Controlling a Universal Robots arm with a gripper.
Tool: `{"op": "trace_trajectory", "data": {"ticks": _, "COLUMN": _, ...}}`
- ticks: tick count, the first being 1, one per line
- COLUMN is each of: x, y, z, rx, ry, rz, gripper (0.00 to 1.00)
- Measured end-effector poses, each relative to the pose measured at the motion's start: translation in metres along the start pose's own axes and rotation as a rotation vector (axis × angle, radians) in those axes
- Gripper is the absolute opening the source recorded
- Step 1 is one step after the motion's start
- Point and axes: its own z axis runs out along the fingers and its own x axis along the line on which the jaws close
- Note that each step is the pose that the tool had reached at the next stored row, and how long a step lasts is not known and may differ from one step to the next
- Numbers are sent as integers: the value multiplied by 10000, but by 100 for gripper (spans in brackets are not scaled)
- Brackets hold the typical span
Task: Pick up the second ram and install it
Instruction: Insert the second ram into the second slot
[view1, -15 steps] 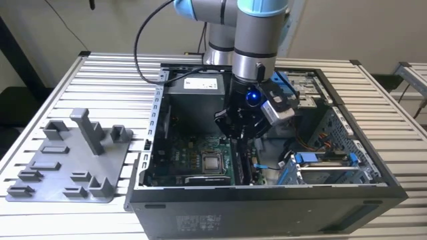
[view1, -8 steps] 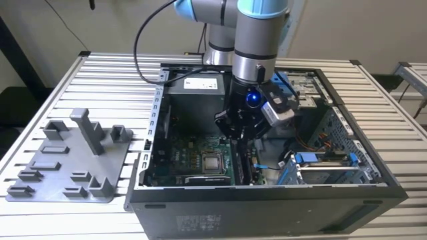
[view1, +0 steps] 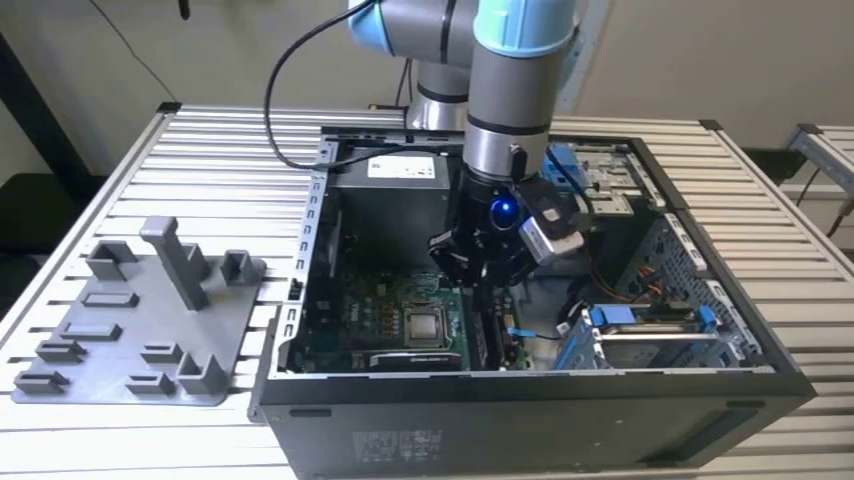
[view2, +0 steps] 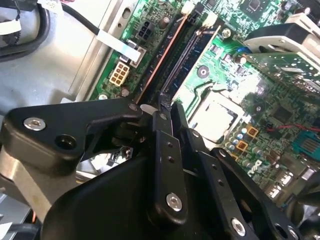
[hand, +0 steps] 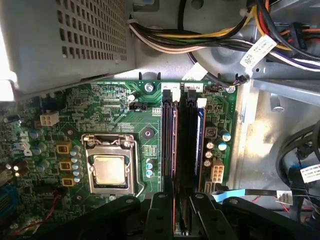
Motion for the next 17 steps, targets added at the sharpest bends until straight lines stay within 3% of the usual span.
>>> {"op": "trace_trajectory", "data": {"ticks": 5, "x": 0, "y": 0, "z": 0, "rx": 4, "ry": 1, "rz": 0, "gripper": 19}}
{"op": "trace_trajectory", "data": {"ticks": 6, "x": 0, "y": 0, "z": 0, "rx": 3, "ry": 1, "rz": 0, "gripper": 12}}
{"op": "trace_trajectory", "data": {"ticks": 11, "x": -1, "y": 0, "z": 1, "rx": 1, "ry": 1, "rz": 0, "gripper": 12}}
{"op": "trace_trajectory", "data": {"ticks": 17, "x": 0, "y": -6, "z": -22, "rx": -172, "ry": 2, "rz": 1, "gripper": 12}}
